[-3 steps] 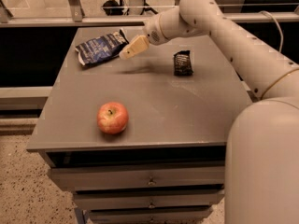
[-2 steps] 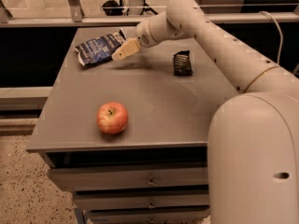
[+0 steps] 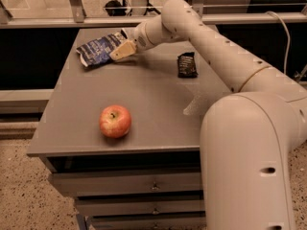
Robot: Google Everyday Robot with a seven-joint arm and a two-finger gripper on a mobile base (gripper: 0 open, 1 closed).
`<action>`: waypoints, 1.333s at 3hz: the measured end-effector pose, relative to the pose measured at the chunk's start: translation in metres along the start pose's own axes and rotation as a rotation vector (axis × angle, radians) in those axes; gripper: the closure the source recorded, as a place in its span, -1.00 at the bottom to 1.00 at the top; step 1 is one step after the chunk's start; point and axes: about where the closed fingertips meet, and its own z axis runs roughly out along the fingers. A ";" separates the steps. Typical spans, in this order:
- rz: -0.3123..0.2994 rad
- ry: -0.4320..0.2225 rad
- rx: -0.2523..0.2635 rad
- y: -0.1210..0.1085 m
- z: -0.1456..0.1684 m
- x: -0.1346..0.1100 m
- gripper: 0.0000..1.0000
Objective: Pick blue chip bag
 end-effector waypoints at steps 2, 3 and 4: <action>0.034 -0.019 0.033 -0.003 -0.004 0.003 0.42; 0.038 -0.039 0.043 -0.003 -0.008 0.000 0.89; 0.043 -0.111 0.044 -0.004 -0.020 -0.014 1.00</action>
Offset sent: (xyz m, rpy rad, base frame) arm -0.0017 -0.0193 0.0083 0.0476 -0.0172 -0.0810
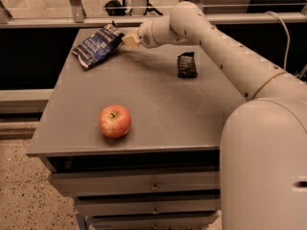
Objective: Pick blue chip bag
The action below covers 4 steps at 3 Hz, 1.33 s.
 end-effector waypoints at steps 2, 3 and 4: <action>-0.148 -0.206 0.000 0.010 -0.059 -0.088 1.00; -0.248 -0.261 0.030 0.011 -0.099 -0.124 1.00; -0.335 -0.280 0.065 0.006 -0.134 -0.153 1.00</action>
Offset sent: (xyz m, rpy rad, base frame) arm -0.0456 -0.0205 0.1725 0.1308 -0.3746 0.1226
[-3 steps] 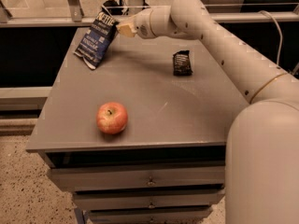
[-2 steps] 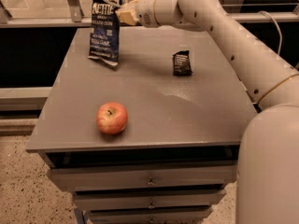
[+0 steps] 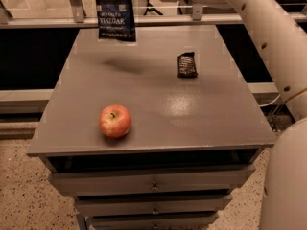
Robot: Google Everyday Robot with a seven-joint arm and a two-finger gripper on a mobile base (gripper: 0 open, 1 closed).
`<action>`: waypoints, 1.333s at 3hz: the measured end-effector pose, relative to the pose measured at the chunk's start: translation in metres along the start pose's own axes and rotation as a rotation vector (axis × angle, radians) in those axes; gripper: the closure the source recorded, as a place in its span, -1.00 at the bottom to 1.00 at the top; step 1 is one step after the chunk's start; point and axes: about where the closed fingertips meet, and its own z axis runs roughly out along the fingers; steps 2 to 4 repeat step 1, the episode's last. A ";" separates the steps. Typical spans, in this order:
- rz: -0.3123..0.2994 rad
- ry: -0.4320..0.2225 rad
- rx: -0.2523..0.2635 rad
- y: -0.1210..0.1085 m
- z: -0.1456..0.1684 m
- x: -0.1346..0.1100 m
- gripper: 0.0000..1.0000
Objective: Pick blue chip bag
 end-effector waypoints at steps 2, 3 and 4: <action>-0.011 -0.004 0.003 -0.002 -0.002 -0.005 1.00; -0.011 -0.004 0.003 -0.002 -0.002 -0.005 1.00; -0.011 -0.004 0.003 -0.002 -0.002 -0.005 1.00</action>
Offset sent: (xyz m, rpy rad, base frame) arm 0.0000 0.0000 0.0000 0.0000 0.0000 0.0000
